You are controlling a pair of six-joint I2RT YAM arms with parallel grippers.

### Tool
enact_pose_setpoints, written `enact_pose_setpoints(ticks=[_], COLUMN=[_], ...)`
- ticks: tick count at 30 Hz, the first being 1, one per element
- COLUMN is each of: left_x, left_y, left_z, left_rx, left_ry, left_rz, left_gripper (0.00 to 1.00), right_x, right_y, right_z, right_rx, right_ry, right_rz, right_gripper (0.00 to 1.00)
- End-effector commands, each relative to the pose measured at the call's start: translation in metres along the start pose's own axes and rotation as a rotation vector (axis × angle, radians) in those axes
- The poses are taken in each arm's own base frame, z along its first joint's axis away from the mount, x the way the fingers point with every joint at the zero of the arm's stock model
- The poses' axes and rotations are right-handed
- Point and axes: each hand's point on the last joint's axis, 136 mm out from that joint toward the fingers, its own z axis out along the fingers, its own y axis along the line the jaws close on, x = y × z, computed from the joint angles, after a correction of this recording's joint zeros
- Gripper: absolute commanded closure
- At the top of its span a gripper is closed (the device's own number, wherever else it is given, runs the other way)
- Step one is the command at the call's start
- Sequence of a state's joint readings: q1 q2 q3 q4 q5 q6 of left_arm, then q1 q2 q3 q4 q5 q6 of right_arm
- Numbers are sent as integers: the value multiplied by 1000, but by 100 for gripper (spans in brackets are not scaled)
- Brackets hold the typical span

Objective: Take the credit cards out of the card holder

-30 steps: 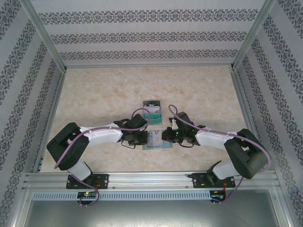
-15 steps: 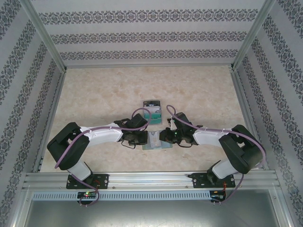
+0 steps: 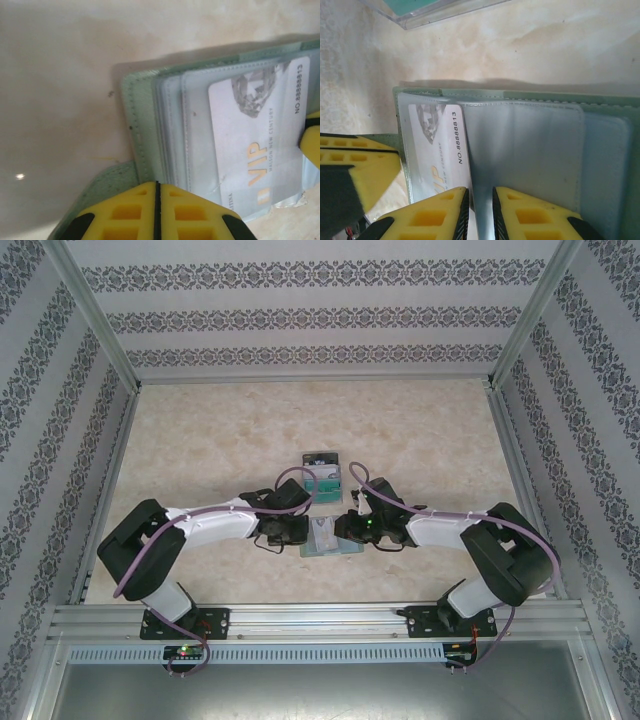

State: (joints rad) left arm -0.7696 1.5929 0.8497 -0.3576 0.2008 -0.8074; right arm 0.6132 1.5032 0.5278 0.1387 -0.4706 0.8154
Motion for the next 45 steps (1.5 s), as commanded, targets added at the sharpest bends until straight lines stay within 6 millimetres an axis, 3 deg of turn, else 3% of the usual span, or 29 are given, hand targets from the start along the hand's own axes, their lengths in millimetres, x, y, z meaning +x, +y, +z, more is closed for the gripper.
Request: enact_pose_setpoints(ticks=[1,8,13,26,38,45], left_x=[-15,-24,-22,-8,1,2], left_y=[-1,-26,-29,-7,1,1], left_z=[-20,-17,-6,14,21,21], left_rx=[-19,77,103,9,-27,-30], left_ry=[-45,-41,-19,41,74,75], left_rz=[10,14,1,-15,-14,-15], left_gripper=[100,100,100,100,100,100], right_x=[-6,-7,-9,-9,-3,-1], right_y=[7,12,16,14,9,2], right_z=[-6,-6,-5,9,16,15], right_rx=[5,-10,-18,-12,-18,0], right_ry=[-31,-35,-36,4,38,28], right_rz=[-15,-22,-32,-30,-13,0], right_gripper=[78,78,78,78,78,87])
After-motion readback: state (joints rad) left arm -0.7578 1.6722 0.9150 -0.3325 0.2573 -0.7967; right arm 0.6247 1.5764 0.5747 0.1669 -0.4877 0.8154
